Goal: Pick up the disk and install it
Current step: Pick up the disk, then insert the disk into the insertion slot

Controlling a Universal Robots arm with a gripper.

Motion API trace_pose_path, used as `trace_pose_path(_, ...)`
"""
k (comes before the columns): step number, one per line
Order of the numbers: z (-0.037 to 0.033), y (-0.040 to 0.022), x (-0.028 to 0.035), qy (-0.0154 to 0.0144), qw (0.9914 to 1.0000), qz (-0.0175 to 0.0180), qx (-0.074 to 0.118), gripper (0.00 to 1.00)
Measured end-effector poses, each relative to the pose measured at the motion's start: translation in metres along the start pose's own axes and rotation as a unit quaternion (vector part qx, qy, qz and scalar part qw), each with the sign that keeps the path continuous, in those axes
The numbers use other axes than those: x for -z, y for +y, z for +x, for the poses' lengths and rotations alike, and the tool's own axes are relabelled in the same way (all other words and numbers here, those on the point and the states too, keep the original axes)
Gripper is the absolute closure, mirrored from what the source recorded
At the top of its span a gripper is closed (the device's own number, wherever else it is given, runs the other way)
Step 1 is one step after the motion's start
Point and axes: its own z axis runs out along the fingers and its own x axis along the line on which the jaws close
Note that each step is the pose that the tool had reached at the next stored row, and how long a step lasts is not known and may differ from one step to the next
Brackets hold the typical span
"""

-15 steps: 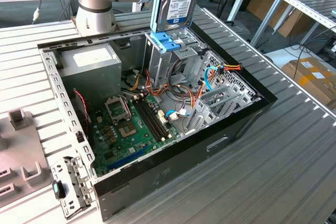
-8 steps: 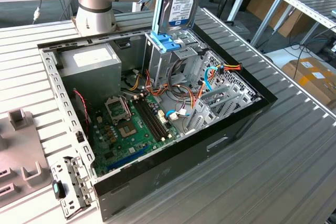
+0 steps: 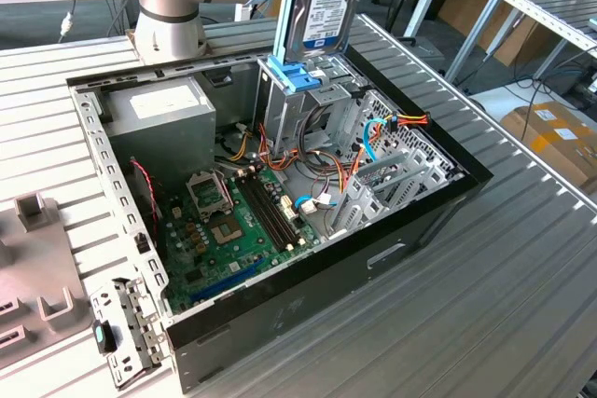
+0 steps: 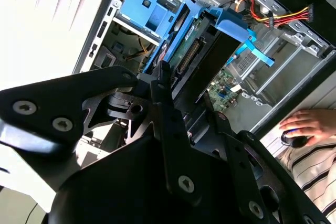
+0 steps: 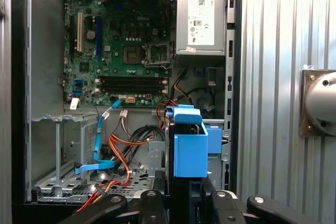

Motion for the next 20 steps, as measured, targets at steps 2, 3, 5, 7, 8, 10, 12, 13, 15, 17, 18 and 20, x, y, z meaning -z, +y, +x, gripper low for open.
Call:
trace_pose_path(2,0.0,-0.0017,0.0,0.0,1.0,0.0,0.0,0.65)
trace_pose_path(3,0.0,-0.0017,0.0,0.0,1.0,0.0,0.0,0.65)
trace_pose_path(5,0.0,-0.0018,0.0,0.0,1.0,0.0,0.0,0.65)
trace_pose_path(7,0.0,-0.0019,0.0,0.0,1.0,0.0,0.0,0.65)
trace_pose_path(8,0.0001,-0.0019,0.0,0.0,1.0,0.0,0.0,0.65)
trace_pose_path(10,0.0016,-0.0019,0.0,0.0,1.0,0.0,0.0,0.65)
trace_pose_path(12,0.0034,-0.0018,0.0,0.0,1.0,0.0,0.0,0.65)
trace_pose_path(13,0.0043,-0.0018,0.0,0.0,1.0,0.0,0.0,0.65)
trace_pose_path(15,0.0057,-0.0018,-0.0001,0.0,1.0,0.0,0.0,0.65)
trace_pose_path(17,0.0057,-0.0018,-0.0001,0.0,1.0,0.0,0.0,0.65)
trace_pose_path(18,0.0058,-0.0018,0.0,0.0,1.0,0.0,0.0,0.65)
trace_pose_path(20,0.0058,-0.0018,-0.0001,0.0,1.0,0.0,0.0,0.65)
